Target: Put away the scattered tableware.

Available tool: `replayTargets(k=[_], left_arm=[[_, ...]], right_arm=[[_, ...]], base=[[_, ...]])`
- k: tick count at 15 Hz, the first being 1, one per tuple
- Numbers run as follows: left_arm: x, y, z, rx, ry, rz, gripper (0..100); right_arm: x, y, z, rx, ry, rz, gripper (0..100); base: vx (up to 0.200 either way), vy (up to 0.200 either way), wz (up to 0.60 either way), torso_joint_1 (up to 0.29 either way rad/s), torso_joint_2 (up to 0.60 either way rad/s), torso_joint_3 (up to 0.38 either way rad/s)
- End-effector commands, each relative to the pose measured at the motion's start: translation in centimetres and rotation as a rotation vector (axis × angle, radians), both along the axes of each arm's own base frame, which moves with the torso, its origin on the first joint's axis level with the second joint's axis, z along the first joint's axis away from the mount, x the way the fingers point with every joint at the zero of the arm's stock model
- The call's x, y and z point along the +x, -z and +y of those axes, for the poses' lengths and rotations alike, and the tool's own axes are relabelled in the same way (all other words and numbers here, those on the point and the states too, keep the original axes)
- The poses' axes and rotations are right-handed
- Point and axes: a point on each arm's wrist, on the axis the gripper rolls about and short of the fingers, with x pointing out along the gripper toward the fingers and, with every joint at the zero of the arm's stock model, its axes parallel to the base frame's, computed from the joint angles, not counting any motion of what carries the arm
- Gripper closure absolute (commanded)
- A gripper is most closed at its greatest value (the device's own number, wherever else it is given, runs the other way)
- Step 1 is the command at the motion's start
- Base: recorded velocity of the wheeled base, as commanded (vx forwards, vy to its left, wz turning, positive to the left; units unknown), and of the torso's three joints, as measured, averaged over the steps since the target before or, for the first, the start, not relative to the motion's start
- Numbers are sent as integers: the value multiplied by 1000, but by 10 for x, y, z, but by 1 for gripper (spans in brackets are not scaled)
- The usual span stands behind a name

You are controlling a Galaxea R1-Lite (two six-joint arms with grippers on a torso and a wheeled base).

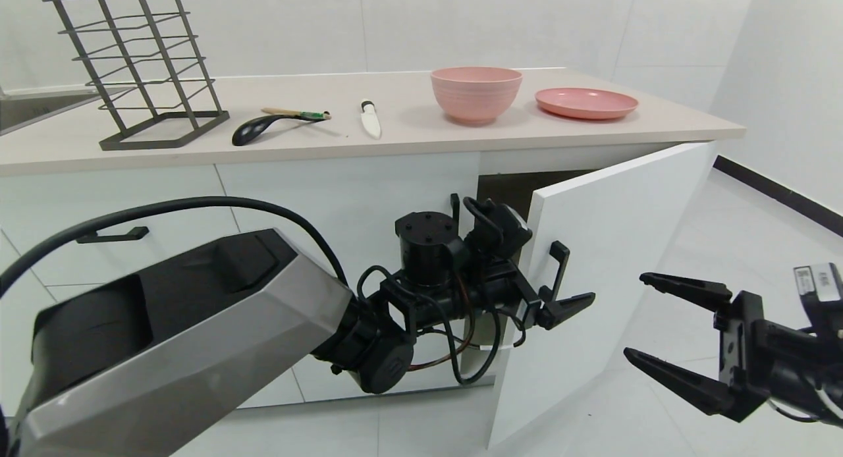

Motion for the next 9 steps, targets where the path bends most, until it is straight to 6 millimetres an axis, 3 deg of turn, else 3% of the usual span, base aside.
replayTargets(k=[1,9], left_arm=[[-7,5,-7,7,23,6,0],[-31,18,-31,8,106,9,0]], right_arm=[[-11,-14,-1,8,2,-77,0],[-16,-19,-1,7,-1,-113,0]], base=[[0,0,0,0,0,0],[0,0,0,0,0,0]])
